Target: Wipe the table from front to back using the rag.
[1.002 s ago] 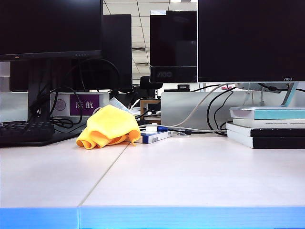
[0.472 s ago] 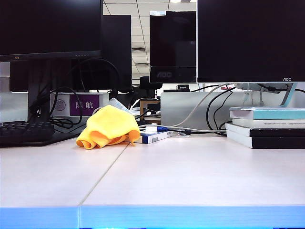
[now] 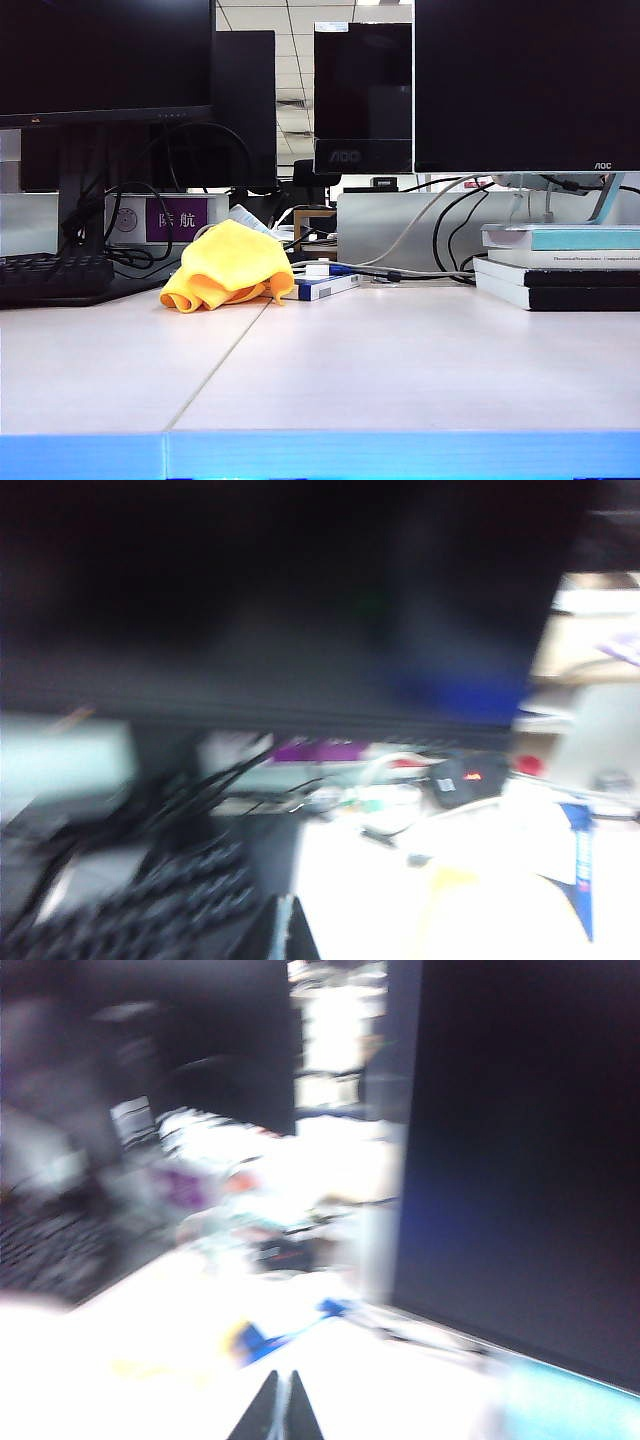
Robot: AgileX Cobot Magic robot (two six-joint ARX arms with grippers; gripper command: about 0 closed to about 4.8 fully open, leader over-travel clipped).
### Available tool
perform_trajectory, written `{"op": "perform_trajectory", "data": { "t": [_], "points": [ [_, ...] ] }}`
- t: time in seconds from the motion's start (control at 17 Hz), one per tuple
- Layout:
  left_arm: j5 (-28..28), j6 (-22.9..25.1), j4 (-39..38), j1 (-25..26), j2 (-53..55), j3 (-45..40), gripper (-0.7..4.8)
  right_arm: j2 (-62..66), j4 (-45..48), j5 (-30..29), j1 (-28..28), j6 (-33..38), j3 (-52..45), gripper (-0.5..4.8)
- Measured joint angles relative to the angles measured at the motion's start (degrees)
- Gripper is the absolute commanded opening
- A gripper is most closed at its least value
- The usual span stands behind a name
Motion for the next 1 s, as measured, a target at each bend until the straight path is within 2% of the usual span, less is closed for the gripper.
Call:
{"op": "perform_trajectory", "data": {
  "t": [0.12, 0.35, 0.47, 0.53, 0.59, 0.65, 1.0],
  "points": [
    [0.26, 1.11, -0.2, -2.97, 5.05, 2.25, -0.06, 2.51, -0.59, 2.47, 7.3, -0.44, 0.59, -0.01],
    [0.7, 1.49, -0.44, -7.52, 12.92, 2.51, -0.06, 5.33, -2.91, 9.11, 18.25, 1.11, 0.83, -0.01],
    [0.96, 3.56, -0.42, -9.03, 16.63, 2.49, -0.04, 5.38, -1.62, 10.51, 18.29, 1.36, 0.85, -0.01],
    [0.94, 3.74, -0.39, -9.11, 17.44, 2.49, 0.39, 5.38, -1.55, 10.91, 18.86, 1.44, 0.87, -0.01],
    [0.94, 3.76, 0.2, -9.25, 18.86, 2.51, 1.64, 5.38, -1.55, 10.71, 19.23, 1.49, 0.87, -0.01],
    [0.96, 3.72, 2.25, -9.25, 21.38, 2.51, 2.2, 5.38, -1.18, 10.43, 19.39, 1.49, 0.87, -0.01],
    [1.31, 2.89, 7.15, -10.93, 29.44, 2.49, 2.37, 6.78, -1.2, 10.4, 19.45, 1.49, 0.87, -0.01]
  ]
}}
